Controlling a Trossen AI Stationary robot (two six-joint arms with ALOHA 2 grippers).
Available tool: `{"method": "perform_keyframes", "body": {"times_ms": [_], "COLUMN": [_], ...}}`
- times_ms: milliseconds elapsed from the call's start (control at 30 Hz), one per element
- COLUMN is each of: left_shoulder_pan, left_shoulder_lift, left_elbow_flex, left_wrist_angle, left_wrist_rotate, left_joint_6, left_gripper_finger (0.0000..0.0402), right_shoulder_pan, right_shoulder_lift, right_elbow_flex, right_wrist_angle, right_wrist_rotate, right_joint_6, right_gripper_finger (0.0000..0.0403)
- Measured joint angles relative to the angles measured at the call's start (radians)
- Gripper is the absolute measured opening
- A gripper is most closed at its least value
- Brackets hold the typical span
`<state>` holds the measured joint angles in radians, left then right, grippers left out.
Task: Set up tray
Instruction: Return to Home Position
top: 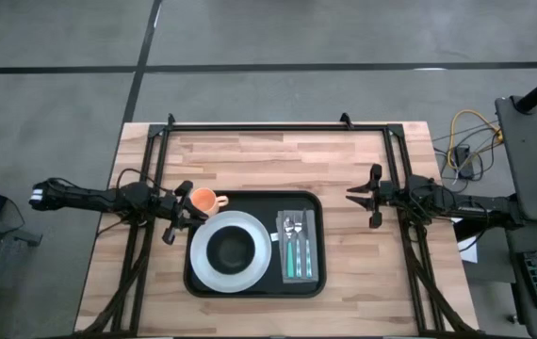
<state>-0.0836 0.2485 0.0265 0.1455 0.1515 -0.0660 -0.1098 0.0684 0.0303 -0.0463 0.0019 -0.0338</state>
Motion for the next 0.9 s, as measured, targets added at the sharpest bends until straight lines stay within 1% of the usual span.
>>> {"method": "perform_keyframes", "body": {"times_ms": [267, 733, 900], "left_shoulder_pan": [0.000, 0.000, 0.000], "left_shoulder_lift": [0.000, 0.000, 0.000], "left_elbow_flex": [0.000, 0.000, 0.000], "left_wrist_angle": [0.000, 0.000, 0.000], "left_wrist_rotate": [0.000, 0.000, 0.000], "left_joint_6": [0.000, 0.000, 0.000], "left_gripper_finger": [0.0075, 0.0075, 0.0075], "right_shoulder_pan": [0.000, 0.000, 0.000], "right_shoulder_lift": [0.000, 0.000, 0.000], "right_elbow_flex": [0.000, 0.000, 0.000], "right_wrist_angle": [0.000, 0.000, 0.000], "right_wrist_rotate": [0.000, 0.000, 0.000], "right_joint_6": [0.000, 0.000, 0.000], "right_gripper_finger": [0.0068, 0.0086, 0.0083]}}
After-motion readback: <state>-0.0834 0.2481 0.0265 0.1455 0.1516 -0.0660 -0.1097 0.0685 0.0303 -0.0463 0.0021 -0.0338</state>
